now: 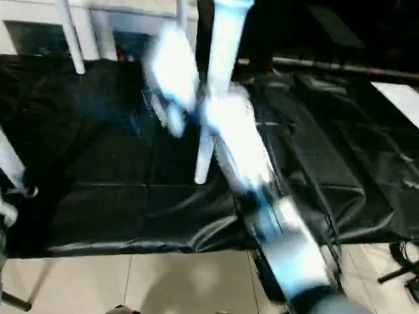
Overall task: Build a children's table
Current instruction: Flip table
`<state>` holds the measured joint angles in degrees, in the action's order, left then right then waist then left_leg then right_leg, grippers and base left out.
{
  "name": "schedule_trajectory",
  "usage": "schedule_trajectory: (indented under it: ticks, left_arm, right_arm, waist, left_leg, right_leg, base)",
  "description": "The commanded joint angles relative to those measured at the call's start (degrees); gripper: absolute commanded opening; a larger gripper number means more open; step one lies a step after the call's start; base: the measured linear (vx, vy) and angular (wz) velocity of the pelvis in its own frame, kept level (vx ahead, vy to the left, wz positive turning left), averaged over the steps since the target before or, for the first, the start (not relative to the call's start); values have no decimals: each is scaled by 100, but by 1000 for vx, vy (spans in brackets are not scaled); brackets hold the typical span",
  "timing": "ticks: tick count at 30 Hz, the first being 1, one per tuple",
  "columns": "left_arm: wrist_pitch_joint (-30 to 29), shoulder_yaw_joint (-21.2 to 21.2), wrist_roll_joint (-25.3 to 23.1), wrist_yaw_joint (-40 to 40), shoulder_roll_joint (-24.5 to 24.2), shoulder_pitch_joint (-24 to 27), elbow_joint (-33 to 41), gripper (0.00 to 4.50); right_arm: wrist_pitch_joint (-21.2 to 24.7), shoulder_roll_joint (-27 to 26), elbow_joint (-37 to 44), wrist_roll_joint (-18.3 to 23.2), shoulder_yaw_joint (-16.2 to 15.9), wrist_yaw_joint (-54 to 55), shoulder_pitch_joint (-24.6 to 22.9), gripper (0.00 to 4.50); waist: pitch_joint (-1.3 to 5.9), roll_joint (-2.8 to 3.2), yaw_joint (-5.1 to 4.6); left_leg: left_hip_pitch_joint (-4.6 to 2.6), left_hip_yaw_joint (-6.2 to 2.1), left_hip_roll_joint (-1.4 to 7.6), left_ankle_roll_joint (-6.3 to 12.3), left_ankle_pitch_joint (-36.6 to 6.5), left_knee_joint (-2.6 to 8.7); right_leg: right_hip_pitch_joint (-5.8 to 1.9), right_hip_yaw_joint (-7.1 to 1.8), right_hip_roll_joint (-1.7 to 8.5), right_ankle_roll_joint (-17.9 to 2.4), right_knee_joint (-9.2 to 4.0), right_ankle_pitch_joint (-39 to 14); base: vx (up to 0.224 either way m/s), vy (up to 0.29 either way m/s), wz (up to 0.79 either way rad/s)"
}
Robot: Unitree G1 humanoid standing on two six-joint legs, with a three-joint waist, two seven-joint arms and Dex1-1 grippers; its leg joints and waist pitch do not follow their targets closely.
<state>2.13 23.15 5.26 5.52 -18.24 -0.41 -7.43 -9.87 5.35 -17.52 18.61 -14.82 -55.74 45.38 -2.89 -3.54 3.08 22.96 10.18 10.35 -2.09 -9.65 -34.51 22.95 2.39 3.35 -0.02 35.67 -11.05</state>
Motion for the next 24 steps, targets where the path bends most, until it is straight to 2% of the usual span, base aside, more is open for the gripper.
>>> schedule_trajectory:
  ticks: [1, 2, 4, 7, 8, 10, 13, 14, 15, 16, 17, 18, 19, 21, 22, 24]
  left_arm:
    - [331, 65, 312, 320, 68, 105, 97, 440]
    - [378, 54, 466, 488, 108, 165, 134, 440]
    - [605, -70, 625, 850, 82, 349, 130, 440]
    - [591, -117, 680, 1163, -17, 580, 136, 440]
    - [582, -96, 642, 1190, -66, 649, 124, 440]
    - [680, -6, 570, 1274, -222, 831, 12, 440]
    - [744, 100, 792, 1579, -300, 1089, 11, 440]
    - [735, 96, 1070, 2038, -378, 1397, 144, 440]
    - [670, 32, 1211, 2315, -423, 1598, 317, 440]
    - [628, -76, 1318, 2572, -470, 1845, 573, 440]
    - [487, -248, 1455, 2853, -521, 2142, 930, 440]
    - [409, -318, 1512, 2953, -540, 2247, 1064, 440]
    - [185, -577, 1669, 3159, -579, 2525, 1498, 440]
    - [141, -671, 1704, 3181, -584, 2596, 1643, 440]
    - [89, -816, 1694, 3145, -565, 2583, 1807, 440]
    - [-86, -1180, 1634, 2987, -457, 2323, 2124, 440]
  right_arm:
    - [452, 119, 288, 75, -146, -117, -435, 450]
    - [499, 122, 267, 8, -136, -52, -610, 450]
    - [819, 187, 316, -203, -141, 173, -996, 450]
    - [1071, 254, 311, -255, -148, 313, -1351, 450]
    - [1125, 276, 318, -274, -152, 374, -1458, 450]
    - [1106, 320, 169, -486, -144, 757, -1686, 450]
    - [1208, 376, 171, -575, -104, 983, -1941, 450]
    - [1380, 419, 264, -503, -47, 937, -2181, 450]
    - [1356, 469, 283, -538, -44, 904, -2281, 450]
    - [1392, 538, 350, -526, -49, 814, -2405, 450]
    - [1385, 640, 430, -548, -67, 734, -2542, 450]
    - [1376, 680, 459, -560, -74, 712, -2589, 450]
    - [1394, 789, 602, -544, -31, 727, -2737, 450]
    - [1421, 819, 668, -516, 5, 764, -2786, 450]
    - [1481, 894, 794, -465, 108, 829, -2847, 450]
    - [1718, 1123, 1026, -371, 504, 1046, -2982, 450]
  waist:
    - [334, 214, 49]
    - [330, 197, 69]
    - [311, 207, 82]
    - [291, 198, 66]
    - [284, 228, 72]
    - [271, 229, 65]
    - [263, 230, 59]
    - [255, 214, 61]
    - [226, 224, 56]
    - [219, 181, 50]
    - [223, 203, 68]
    - [227, 172, 75]
    - [196, 185, 85]
    - [176, 184, 97]
    - [170, 161, 112]
    - [158, 160, 134]
  left_leg:
    - [-219, -147, 310, -213, -2102, 518]
    - [-216, -145, 317, -246, -2143, 525]
    - [-224, -160, 324, -346, -2369, 552]
    - [-234, -171, 321, -419, -2618, 562]
    - [-241, -177, 324, -436, -2674, 563]
    - [-226, -181, 315, -473, -2736, 574]
    - [-254, -193, 318, -518, -2907, 577]
    - [-254, -198, 311, -506, -2974, 570]
    - [-239, -207, 329, -510, -3100, 601]
    - [-250, -214, 337, -531, -3275, 612]
    - [-262, -221, 346, -535, -3320, 615]
    - [-270, -215, 363, -536, -3333, 615]
    - [-300, -197, 365, -533, -3500, 628]
    - [-301, -203, 351, -516, -3578, 627]
    - [-306, -204, 346, -512, -3535, 624]
    - [-324, -198, 344, -530, -3507, 628]
  right_leg:
    - [-152, -262, 402, -914, -436, -854]
    - [-135, -270, 416, -907, -437, -969]
    - [-104, -265, 408, -870, -466, -1295]
    - [-77, -274, 413, -777, -489, -1639]
    - [-67, -279, 416, -769, -492, -1697]
    - [-68, -278, 416, -715, -510, -1836]
    - [-40, -276, 415, -695, -534, -1972]
    - [-37, -285, 429, -691, -541, -2084]
    - [-26, -288, 430, -687, -557, -2204]
    - [-34, -277, 432, -656, -582, -2396]
    - [-29, -280, 440, -656, -581, -2416]
    - [-30, -287, 447, -672, -579, -2394]
    - [22, -290, 412, -666, -607, -2453]
    - [30, -297, 418, -625, -627, -2617]
    - [23, -300, 428, -555, -642, -2747]
    - [31, -306, 421, -473, -658, -2852]
  base:
    - [0, 0, 0]
    - [0, 0, 0]
    - [0, 0, 0]
    - [0, 0, 0]
    - [0, 0, 0]
    - [0, 0, 0]
    - [0, 0, 0]
    - [0, 0, 0]
    - [0, 0, 0]
    - [0, 0, 0]
    - [0, 0, 0]
    - [0, 0, 0]
    - [0, 0, 0]
    - [0, 0, 0]
    - [0, 0, 0]
    - [0, 0, 0]
